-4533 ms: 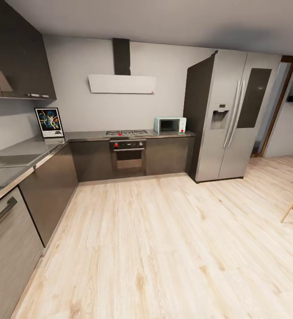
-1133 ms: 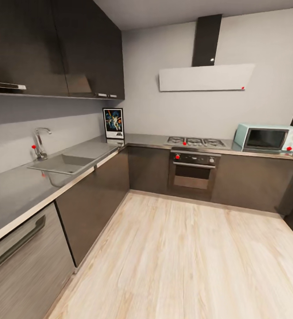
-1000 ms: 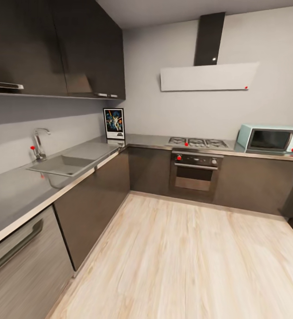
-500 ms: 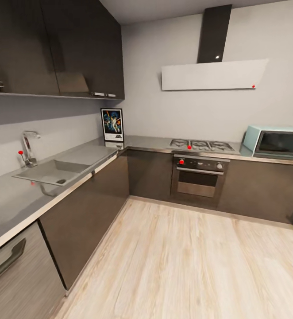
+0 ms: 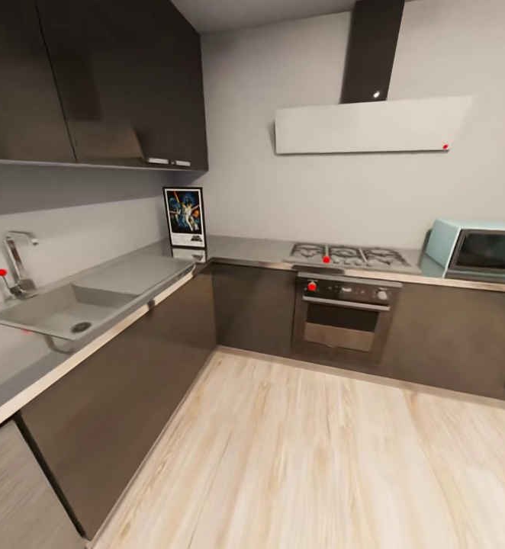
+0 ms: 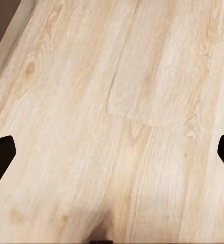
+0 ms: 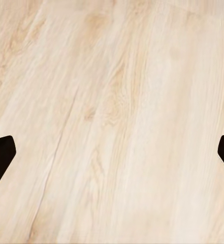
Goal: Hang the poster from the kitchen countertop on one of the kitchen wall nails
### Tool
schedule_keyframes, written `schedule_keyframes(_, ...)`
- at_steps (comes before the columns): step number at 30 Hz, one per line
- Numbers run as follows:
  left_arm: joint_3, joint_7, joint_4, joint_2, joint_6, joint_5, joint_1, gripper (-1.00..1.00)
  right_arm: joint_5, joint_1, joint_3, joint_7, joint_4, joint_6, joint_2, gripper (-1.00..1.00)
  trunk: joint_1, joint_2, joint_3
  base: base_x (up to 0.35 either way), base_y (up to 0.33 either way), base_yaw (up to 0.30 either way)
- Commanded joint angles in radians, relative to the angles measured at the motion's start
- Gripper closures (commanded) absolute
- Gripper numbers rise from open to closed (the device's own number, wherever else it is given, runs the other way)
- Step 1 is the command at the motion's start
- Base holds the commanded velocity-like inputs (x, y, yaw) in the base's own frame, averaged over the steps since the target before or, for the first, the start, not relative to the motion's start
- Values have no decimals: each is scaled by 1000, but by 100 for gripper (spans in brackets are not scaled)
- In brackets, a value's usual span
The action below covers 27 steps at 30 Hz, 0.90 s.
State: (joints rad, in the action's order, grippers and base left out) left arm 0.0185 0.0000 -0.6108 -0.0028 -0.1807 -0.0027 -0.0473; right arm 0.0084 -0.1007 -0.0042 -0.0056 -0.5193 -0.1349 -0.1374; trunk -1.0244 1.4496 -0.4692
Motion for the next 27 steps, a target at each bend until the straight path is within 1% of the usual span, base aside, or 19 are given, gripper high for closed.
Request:
schedule_keyframes(1,1,0,-1,0,-2,0,0,-100,1,-1,0,-1,1,-3,0,-100,-1,0,-1,325,-152,0)
schedule_keyframes(19,1,1,-1,0,-2,0,0,-100,1,-1,0,-2,1,-3,0,-100,-1,0,-1,289,-205,2)
schedule_keyframes(22,1,0,-1,0,-2,0,0,-100,1,-1,0,-2,1,-3,1,-100,-1,0,-1,273,-225,139)
schedule_keyframes(27,1,0,-1,0,-2,0,0,-100,1,-1,0,-2,1,-3,1,-100,-1,0,-1,273,-225,246)
